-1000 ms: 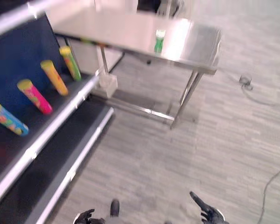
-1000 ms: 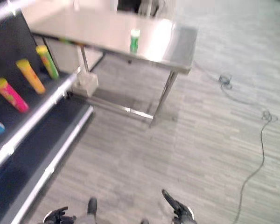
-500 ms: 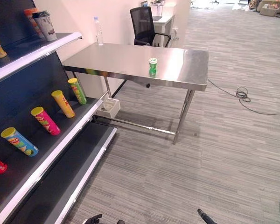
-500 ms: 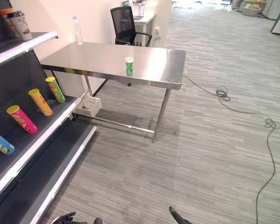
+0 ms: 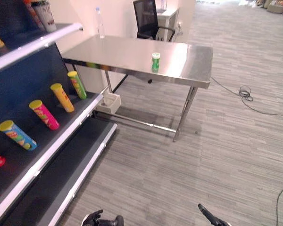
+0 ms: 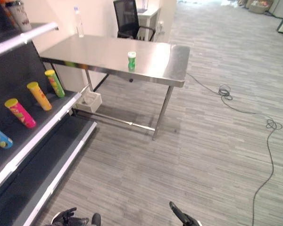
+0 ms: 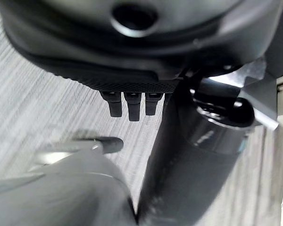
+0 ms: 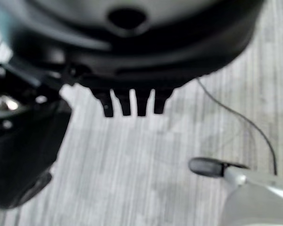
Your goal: Put the goods on the table back onto the shelves and tidy them up.
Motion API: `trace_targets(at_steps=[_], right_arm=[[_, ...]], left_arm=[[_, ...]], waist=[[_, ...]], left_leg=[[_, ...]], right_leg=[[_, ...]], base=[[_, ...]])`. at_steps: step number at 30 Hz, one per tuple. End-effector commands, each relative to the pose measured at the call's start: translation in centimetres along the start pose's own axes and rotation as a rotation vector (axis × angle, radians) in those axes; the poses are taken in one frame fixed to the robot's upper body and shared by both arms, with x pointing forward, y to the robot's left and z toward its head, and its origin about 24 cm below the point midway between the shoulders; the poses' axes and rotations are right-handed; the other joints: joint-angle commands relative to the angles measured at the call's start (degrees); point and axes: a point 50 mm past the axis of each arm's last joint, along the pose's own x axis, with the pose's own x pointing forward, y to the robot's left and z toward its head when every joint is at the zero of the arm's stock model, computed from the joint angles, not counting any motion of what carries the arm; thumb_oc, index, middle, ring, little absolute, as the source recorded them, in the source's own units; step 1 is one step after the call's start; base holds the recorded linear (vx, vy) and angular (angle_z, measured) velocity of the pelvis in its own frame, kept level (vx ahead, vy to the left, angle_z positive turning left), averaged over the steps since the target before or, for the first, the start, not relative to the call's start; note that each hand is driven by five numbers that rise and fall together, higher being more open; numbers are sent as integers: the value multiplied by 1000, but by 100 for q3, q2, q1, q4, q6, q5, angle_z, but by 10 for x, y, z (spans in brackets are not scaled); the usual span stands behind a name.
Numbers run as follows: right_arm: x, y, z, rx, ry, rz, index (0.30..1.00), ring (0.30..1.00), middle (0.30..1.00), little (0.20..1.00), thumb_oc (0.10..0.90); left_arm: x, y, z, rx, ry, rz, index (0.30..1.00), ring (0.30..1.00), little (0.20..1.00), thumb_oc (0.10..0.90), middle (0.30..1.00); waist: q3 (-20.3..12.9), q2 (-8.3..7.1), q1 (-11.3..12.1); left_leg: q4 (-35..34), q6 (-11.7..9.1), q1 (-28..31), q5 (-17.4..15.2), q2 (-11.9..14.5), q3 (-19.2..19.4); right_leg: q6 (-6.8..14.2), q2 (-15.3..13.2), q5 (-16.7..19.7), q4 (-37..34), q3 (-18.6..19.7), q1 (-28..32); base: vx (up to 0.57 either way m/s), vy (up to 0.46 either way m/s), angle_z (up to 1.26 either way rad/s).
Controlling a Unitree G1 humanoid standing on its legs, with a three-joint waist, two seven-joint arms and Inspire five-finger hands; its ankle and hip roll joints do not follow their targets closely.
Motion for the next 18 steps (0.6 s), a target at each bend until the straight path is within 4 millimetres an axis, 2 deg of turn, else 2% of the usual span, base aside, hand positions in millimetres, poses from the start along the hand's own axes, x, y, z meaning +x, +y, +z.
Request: trace_targets(at_steps=[1, 2, 3, 4, 5, 6, 7, 9, 10, 11, 13, 15, 18], right_arm=[[2, -10, 43, 22, -179, -24, 900, 900, 900, 900, 800], [2, -10, 43, 39, -179, -31, 900, 900, 900, 900, 800], [2, -10, 43, 39, -178, -31, 900, 900, 900, 900, 800], [2, -10, 43, 39, -179, -28, 900, 900, 900, 900, 800], [3, -9, 47, 28, -192, -31, 900, 900, 900, 900, 800], [3, -9, 49, 21, -196, -38, 900, 900, 900, 900, 800], [3, -9, 49, 21, -196, -38, 900, 900, 900, 900, 800], [4, -10, 46, 16, -179, -44, 900, 900, 900, 900, 800], [3, -8, 38, 3, -154, -35, 900, 900, 900, 900, 800], [3, -5, 36, -18, -148, -26, 900, 900, 900, 900, 800], [3, -3, 34, -39, -138, -18, 900, 900, 900, 900, 800], [4, 2, 33, -58, -124, 3, 900, 900, 900, 900, 800], [4, 2, 33, -58, -124, 4, 900, 900, 900, 900, 800]], left_arm=[[1, 15, 9, 3, -28, 37, 900, 900, 900, 800, 900], [1, 12, 3, -58, -7, 44, 900, 900, 900, 800, 900], [1, 12, 3, -58, -7, 44, 900, 900, 900, 800, 900], [0, 11, 0, -60, 5, 42, 900, 900, 900, 800, 900], [0, 10, -1, -49, 4, 37, 900, 900, 900, 800, 900], [0, 9, 1, -40, -5, 33, 900, 900, 900, 800, 900], [0, 9, 1, -40, -4, 33, 900, 900, 900, 800, 900], [0, 10, -4, -24, 18, 35, 900, 900, 900, 800, 900], [-3, 12, -13, -27, 47, 45, 900, 900, 900, 800, 900], [-3, 14, -15, -29, 52, 53, 900, 900, 900, 800, 900], [-3, 16, -15, -24, 55, 60, 900, 900, 900, 800, 900], [-2, 25, -10, -18, 43, 80, 900, 900, 900, 800, 900], [-2, 25, -10, -17, 43, 81, 900, 900, 900, 800, 900]], waist=[[285, -281, -1], [319, -271, 13], [331, -276, 19], [293, -242, 37], [269, -108, 87], [265, -71, 124], [265, -89, 133], [230, -77, 173], [101, -34, 190], [29, -38, 223], [-33, -94, 236], [-190, -284, 328], [-194, -294, 330]], left_leg=[[1580, 772, -9, -1453, -651, 70], [1146, 801, -411, -1628, -689, 128], [1136, 802, -387, -1632, -691, 137], [726, 769, -422, -1516, -663, 178], [-542, 680, -565, -1021, -483, 364], [-1021, 614, -760, -901, -466, 510], [-1062, 614, -730, -886, -475, 530], [-1586, 518, -926, -740, -445, 764], [-1709, 543, -696, -513, -390, 885], [-1675, 537, -679, -376, -415, 815], [-1580, 548, -652, -306, -438, 793], [-1284, 737, -552, -501, -567, 856], [-1276, 740, -557, -509, -574, 862]], right_leg=[[199, 123, -2, -229, 209, -162], [241, 159, -100, -371, 226, -59], [243, 154, -101, -378, 232, -39], [274, 206, -122, -459, 237, 0], [316, 337, -253, -538, 251, 74], [322, 370, -334, -565, 267, 133], [324, 353, -345, -561, 279, 136], [333, 399, -507, -625, 378, 384], [402, 405, -574, -663, 455, 555], [419, 362, -581, -622, 511, 558], [480, 264, -660, -562, 520, 609], [705, -139, -534, -228, 617, 553], [709, -149, -540, -224, 619, 549]], base=[[155, -73, -2], [161, -32, 7], [255, -22, 22], [283, 69, 16], [404, 98, 12], [318, 84, 7], [241, 61, 15], [396, 134, 4], [545, 249, -15], [397, 215, -30], [354, 194, -78], [514, 267, -77], [61, 27, -13]])
